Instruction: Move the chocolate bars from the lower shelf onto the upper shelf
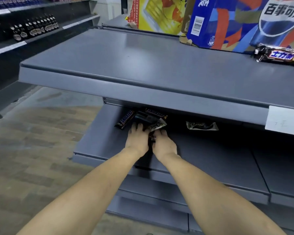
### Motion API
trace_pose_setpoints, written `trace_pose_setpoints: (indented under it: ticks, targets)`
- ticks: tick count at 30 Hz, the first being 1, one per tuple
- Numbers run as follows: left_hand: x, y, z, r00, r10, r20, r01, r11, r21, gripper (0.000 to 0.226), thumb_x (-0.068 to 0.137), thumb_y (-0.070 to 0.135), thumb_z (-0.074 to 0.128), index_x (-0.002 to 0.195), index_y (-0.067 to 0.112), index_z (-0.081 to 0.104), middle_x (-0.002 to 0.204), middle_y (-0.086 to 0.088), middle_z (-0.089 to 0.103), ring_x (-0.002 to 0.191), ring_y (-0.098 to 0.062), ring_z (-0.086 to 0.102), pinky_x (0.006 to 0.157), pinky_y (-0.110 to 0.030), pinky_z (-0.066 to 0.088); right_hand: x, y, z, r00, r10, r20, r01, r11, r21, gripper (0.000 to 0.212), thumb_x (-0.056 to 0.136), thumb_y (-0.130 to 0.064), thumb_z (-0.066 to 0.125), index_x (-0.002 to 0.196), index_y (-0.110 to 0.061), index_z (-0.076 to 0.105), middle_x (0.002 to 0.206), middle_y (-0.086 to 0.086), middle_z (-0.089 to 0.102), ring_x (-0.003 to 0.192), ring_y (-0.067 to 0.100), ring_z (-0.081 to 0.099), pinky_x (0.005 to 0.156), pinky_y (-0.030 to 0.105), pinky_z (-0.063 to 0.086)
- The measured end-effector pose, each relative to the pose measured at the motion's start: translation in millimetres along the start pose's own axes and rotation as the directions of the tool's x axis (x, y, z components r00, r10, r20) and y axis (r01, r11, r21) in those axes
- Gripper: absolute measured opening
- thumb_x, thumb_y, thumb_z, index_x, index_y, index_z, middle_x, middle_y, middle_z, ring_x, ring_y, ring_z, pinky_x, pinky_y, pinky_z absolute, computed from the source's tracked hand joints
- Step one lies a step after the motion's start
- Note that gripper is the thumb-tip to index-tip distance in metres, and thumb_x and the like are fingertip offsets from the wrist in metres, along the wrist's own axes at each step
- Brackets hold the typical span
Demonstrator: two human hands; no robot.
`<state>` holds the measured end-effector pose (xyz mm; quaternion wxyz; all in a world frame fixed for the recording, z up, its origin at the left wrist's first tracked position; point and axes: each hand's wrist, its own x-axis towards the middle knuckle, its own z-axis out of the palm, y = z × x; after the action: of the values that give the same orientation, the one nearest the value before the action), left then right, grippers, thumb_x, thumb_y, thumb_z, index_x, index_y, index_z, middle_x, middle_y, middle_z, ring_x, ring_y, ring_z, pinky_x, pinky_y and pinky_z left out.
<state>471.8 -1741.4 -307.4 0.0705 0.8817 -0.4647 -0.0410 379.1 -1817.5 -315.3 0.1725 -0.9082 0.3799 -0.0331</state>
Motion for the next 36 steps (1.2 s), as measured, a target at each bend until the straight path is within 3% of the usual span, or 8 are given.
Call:
trace_pose_setpoints:
  ticks: [5,12,19,22,26,29,33,36]
  targets:
    - [-27,10,-5,1.0,0.015,-0.001,-0.015,0.994,-0.106,0.049,0.087,0.009,0.055,0.134,0.017,0.046,0.139,-0.013,0.033,0.112,-0.031,0.047,0.084,-0.037,0.045,-26,6,1,0.995,0.084,-0.05,-0.083,0.996,0.02,0.035,0.094,-0.017,0.052,0.128,-0.016,0.045,0.13,0.007,0.046,0.102,0.032,0.06,0.075,0.038,0.049]
    - [-55,37,1,0.998,0.058,0.008,-0.057,0.993,-0.1,0.05,0.087,0.018,0.063,0.133,0.011,0.046,0.129,-0.013,0.042,0.113,-0.029,0.047,0.089,-0.037,0.045,-63,29,-4,0.966,0.221,-0.132,-0.213,0.975,0.071,0.025,0.093,-0.014,0.053,0.117,-0.019,0.047,0.122,0.003,0.048,0.09,0.028,0.059,0.064,0.032,0.039]
    - [-48,57,-5,0.947,0.282,0.151,-0.244,0.942,-0.231,0.047,0.078,0.028,0.07,0.123,0.021,0.059,0.117,-0.004,0.058,0.106,-0.023,0.053,0.081,-0.034,0.05,-77,70,-22,0.931,0.347,-0.117,-0.345,0.938,0.033,0.049,0.091,-0.007,0.053,0.137,-0.02,0.045,0.136,0.003,0.041,0.097,0.029,0.061,0.064,0.033,0.04]
    - [-38,56,-9,0.953,0.295,0.069,-0.273,0.935,-0.227,0.045,0.082,0.013,0.065,0.125,0.025,0.059,0.126,0.001,0.049,0.116,-0.023,0.046,0.089,-0.038,0.049,-80,88,-30,0.917,0.383,-0.109,-0.38,0.924,0.051,0.04,0.093,-0.012,0.054,0.132,-0.021,0.051,0.132,0.002,0.043,0.095,0.028,0.062,0.065,0.032,0.041]
    - [-25,56,-6,0.933,0.329,0.144,-0.299,0.934,-0.195,0.076,0.087,-0.002,0.056,0.151,0.029,0.029,0.158,0.008,0.022,0.143,-0.025,0.024,0.112,-0.037,0.034,-84,106,-36,0.932,0.348,-0.096,-0.341,0.936,0.086,0.031,0.096,-0.024,0.056,0.127,-0.024,0.055,0.127,0.0,0.046,0.093,0.026,0.062,0.067,0.031,0.045]
    - [-22,61,-1,0.918,0.352,0.182,-0.329,0.934,-0.142,0.065,0.09,0.007,0.058,0.148,0.027,0.036,0.15,0.004,0.037,0.138,-0.023,0.028,0.108,-0.037,0.036,-83,115,-40,0.945,0.315,-0.081,-0.308,0.947,0.09,0.032,0.097,-0.027,0.057,0.128,-0.025,0.056,0.128,-0.002,0.047,0.097,0.025,0.062,0.072,0.032,0.049]
    - [-16,63,-4,0.968,0.215,0.133,-0.21,0.976,-0.047,0.048,0.085,0.03,0.069,0.13,0.025,0.054,0.125,-0.003,0.05,0.119,-0.025,0.041,0.093,-0.036,0.041,-79,124,-43,0.951,0.301,-0.073,-0.29,0.948,0.132,0.031,0.095,-0.025,0.061,0.126,-0.027,0.06,0.126,-0.003,0.049,0.099,0.023,0.061,0.078,0.033,0.052]
    - [-11,54,-10,0.987,0.067,0.148,-0.061,0.997,-0.041,0.049,0.08,0.038,0.074,0.124,0.025,0.058,0.122,-0.003,0.053,0.118,-0.024,0.045,0.092,-0.035,0.042,-77,130,-43,0.95,0.303,-0.076,-0.284,0.94,0.188,0.028,0.093,-0.025,0.064,0.121,-0.028,0.064,0.12,-0.004,0.052,0.094,0.02,0.06,0.078,0.032,0.053]
